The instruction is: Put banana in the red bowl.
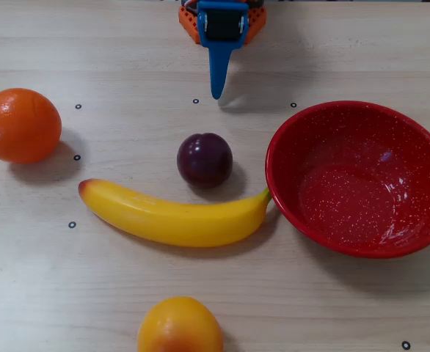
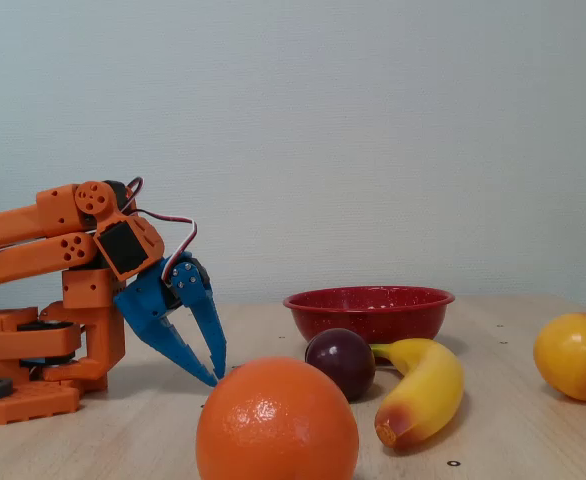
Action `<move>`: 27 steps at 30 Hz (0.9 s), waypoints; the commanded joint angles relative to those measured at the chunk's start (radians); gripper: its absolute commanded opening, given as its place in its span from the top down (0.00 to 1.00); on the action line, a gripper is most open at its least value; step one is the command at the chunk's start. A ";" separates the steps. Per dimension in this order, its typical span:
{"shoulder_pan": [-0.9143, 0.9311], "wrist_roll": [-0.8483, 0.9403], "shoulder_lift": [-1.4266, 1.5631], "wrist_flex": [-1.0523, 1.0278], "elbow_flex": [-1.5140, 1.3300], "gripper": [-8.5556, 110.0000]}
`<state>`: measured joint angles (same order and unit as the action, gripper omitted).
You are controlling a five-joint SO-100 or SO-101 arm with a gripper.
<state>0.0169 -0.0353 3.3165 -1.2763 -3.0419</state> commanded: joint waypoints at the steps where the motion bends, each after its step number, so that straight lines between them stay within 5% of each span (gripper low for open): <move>1: -0.031 0.035 -0.046 -0.029 0.064 0.93; 27: 0.054 0.202 -0.466 -0.092 0.538 0.93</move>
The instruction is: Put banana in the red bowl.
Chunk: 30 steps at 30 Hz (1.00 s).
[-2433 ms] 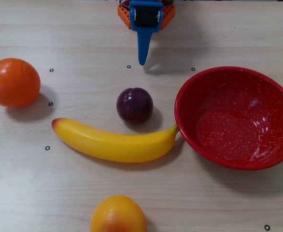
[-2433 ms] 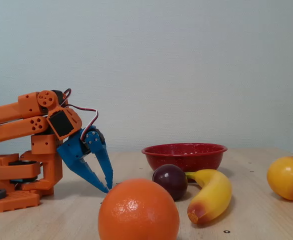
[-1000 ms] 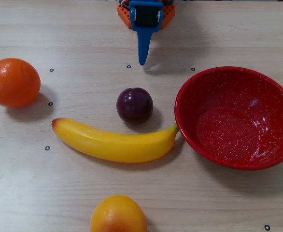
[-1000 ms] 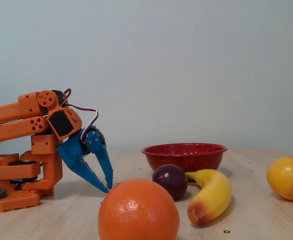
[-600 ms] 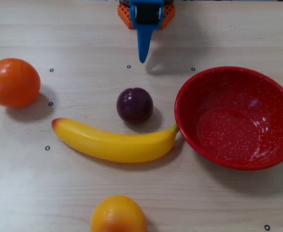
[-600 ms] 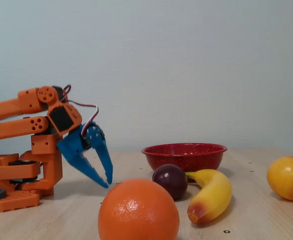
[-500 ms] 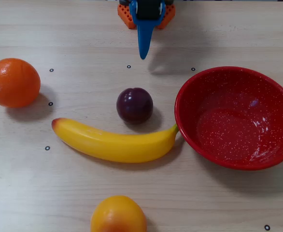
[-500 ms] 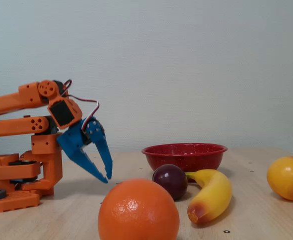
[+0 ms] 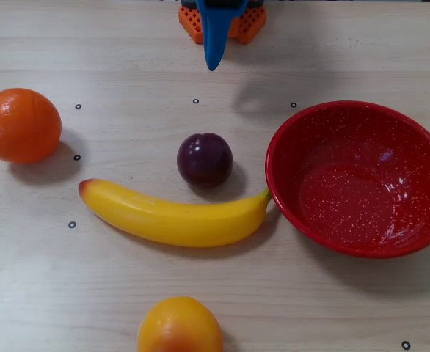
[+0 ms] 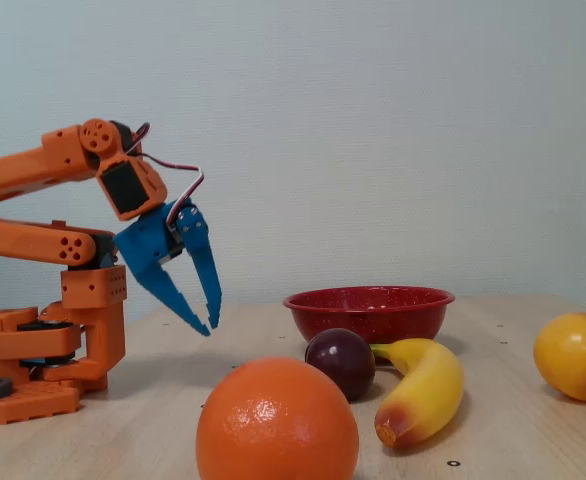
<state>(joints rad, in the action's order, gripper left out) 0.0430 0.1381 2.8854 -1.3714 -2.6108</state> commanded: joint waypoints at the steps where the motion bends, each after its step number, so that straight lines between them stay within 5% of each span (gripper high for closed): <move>1: 0.035 0.041 -0.052 0.011 0.118 0.93; 30: 0.178 0.081 -0.742 -0.003 0.779 0.93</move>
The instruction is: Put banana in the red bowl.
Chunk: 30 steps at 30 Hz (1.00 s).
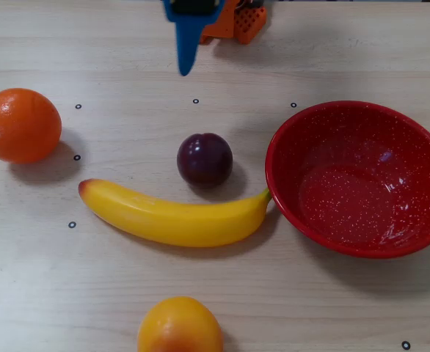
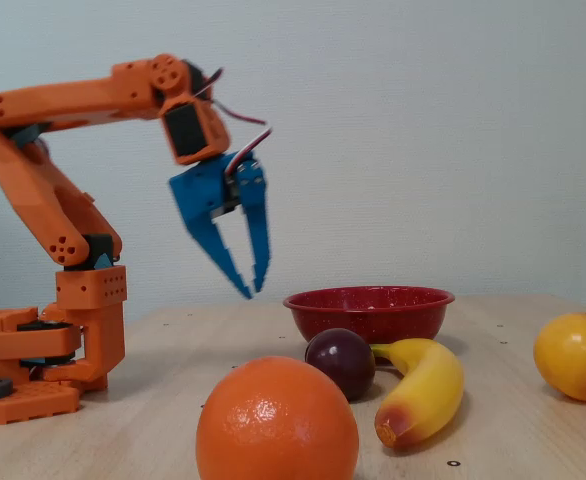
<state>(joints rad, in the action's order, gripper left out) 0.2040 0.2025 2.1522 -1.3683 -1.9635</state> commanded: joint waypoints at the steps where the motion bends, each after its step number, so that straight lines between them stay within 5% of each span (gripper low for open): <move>1: 0.025 0.017 -0.041 -0.006 0.166 0.93; 19: 0.057 0.066 -0.552 -0.057 0.690 0.93; 30: 0.067 0.141 -0.761 -0.181 0.877 0.81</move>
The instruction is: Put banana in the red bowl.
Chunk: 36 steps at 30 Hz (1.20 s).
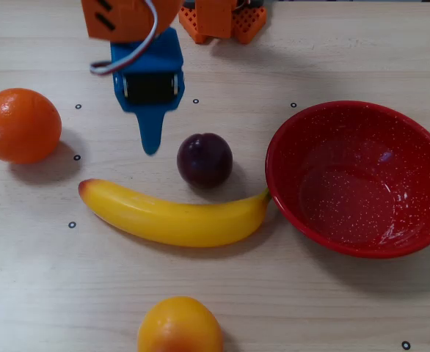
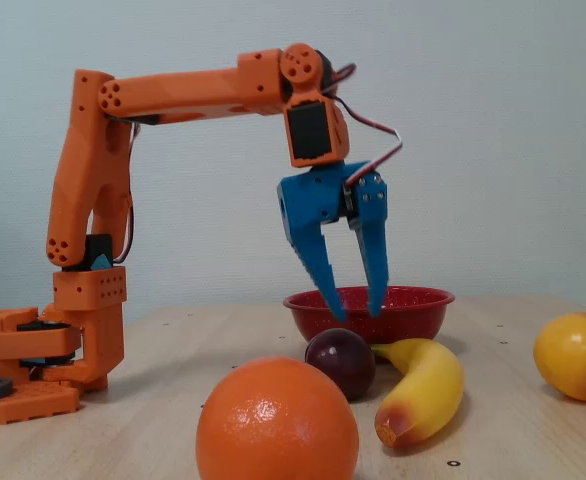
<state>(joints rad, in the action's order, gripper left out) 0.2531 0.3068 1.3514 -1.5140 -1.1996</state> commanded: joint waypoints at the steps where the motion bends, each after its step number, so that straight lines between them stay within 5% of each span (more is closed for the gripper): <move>1: 0.017 0.038 0.025 -0.049 0.127 0.81; 36: -0.095 -0.183 -0.383 -0.091 0.552 0.77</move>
<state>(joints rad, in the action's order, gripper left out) 0.1856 0.1319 0.9143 -1.6153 -0.7256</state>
